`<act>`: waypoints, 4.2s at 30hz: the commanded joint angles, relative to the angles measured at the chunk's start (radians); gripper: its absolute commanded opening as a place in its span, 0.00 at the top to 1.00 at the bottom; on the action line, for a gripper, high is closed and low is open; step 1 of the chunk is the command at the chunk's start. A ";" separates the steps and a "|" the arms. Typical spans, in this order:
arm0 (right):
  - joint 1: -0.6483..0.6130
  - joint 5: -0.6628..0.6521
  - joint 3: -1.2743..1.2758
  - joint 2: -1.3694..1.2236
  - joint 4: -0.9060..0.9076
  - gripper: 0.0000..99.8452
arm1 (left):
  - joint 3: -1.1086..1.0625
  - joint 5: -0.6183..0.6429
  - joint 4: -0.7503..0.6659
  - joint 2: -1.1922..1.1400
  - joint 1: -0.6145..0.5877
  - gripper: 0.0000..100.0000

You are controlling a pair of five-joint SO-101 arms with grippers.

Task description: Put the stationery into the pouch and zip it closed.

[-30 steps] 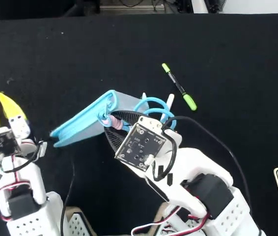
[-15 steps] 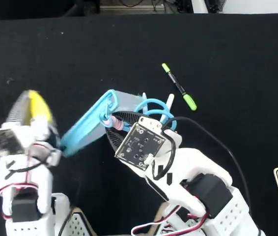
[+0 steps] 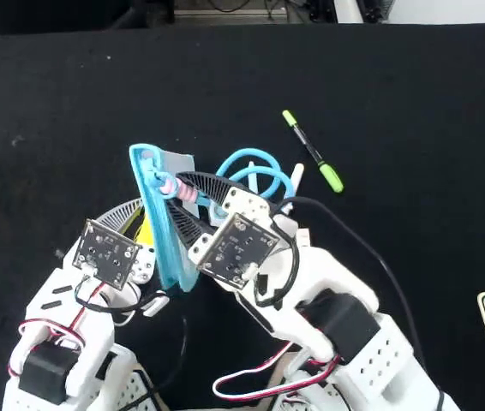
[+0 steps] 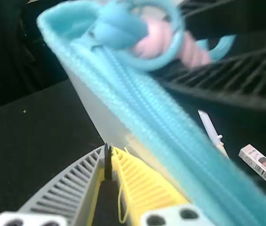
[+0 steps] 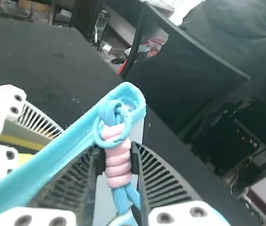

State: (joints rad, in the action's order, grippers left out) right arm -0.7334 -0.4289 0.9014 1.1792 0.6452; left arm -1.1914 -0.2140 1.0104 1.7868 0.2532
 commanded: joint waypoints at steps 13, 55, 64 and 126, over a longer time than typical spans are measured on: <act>0.003 0.009 -0.097 0.143 0.442 0.99 | 0.143 -0.018 0.005 -0.002 0.033 0.96; 0.025 0.155 -0.248 -0.239 0.087 0.99 | 0.096 -0.012 0.071 -0.003 0.053 0.96; 0.031 0.155 -0.266 -0.196 0.086 0.99 | 0.013 -0.012 -0.195 -0.011 0.170 0.96; -0.044 0.063 -0.058 0.176 0.419 0.99 | 1.353 -0.342 0.749 -0.964 -0.122 0.86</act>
State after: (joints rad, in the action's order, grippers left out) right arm -0.7810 -0.3598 0.8508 1.3403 1.0595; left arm 0.1404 -0.5224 1.7530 0.8385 0.1227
